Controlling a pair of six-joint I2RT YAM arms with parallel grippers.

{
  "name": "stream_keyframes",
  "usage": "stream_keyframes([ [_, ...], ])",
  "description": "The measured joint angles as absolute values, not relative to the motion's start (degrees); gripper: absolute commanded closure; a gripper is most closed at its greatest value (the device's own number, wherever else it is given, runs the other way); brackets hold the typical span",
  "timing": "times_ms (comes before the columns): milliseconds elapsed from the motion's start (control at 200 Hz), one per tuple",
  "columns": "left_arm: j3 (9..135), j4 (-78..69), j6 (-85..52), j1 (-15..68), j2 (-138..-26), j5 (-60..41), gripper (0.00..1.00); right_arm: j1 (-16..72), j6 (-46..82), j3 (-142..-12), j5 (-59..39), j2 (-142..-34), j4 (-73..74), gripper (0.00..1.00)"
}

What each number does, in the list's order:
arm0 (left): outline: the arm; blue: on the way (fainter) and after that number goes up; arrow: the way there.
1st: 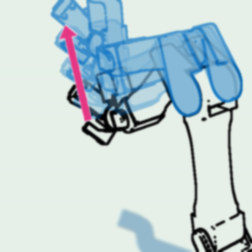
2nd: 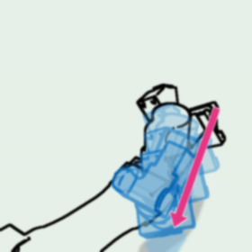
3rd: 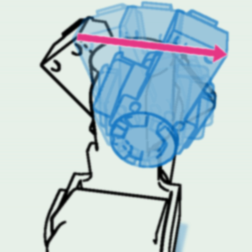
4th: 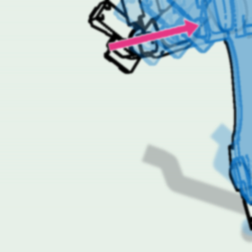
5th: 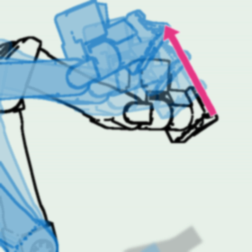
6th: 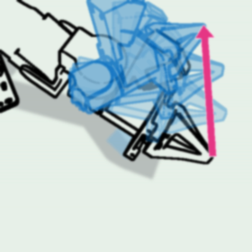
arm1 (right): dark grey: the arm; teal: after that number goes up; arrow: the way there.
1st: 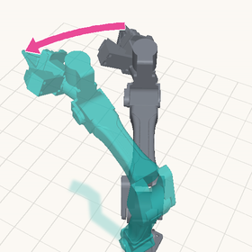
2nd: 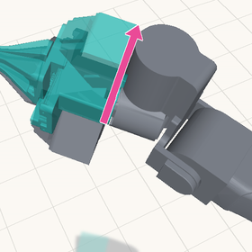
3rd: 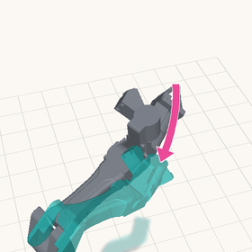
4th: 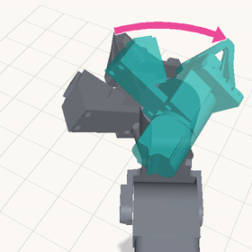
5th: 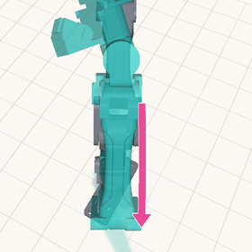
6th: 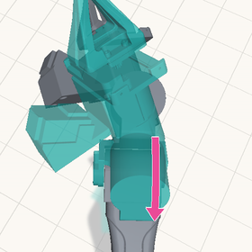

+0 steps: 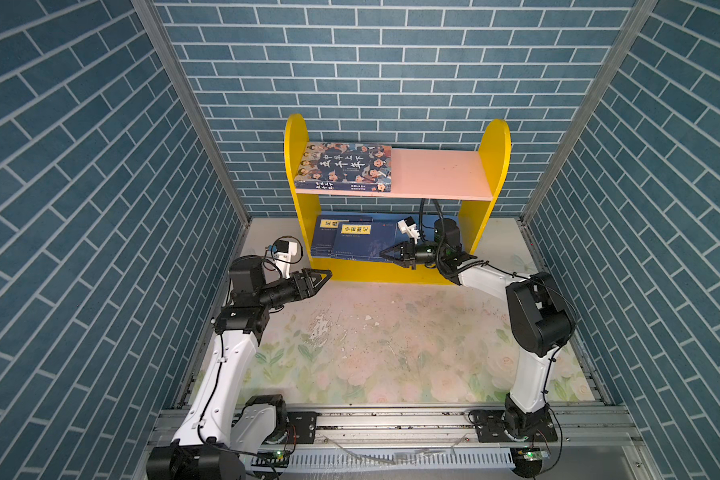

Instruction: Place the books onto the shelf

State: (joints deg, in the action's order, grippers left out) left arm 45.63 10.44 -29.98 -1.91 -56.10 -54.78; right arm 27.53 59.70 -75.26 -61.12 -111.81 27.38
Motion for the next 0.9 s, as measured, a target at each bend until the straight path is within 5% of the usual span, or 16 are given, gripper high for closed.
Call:
stream_keyframes([
  [695, 45.6, 8.7, -30.9, -1.9, -56.1, -55.6, 0.36, 27.3, 61.2, -85.1, -60.6, -120.9, 26.8, 1.00],
  [900, 45.6, 8.4, -30.9, -1.9, -56.1, -55.6, 0.36, 27.3, 61.5, -85.2, -60.7, -121.0, 26.2, 0.77],
])
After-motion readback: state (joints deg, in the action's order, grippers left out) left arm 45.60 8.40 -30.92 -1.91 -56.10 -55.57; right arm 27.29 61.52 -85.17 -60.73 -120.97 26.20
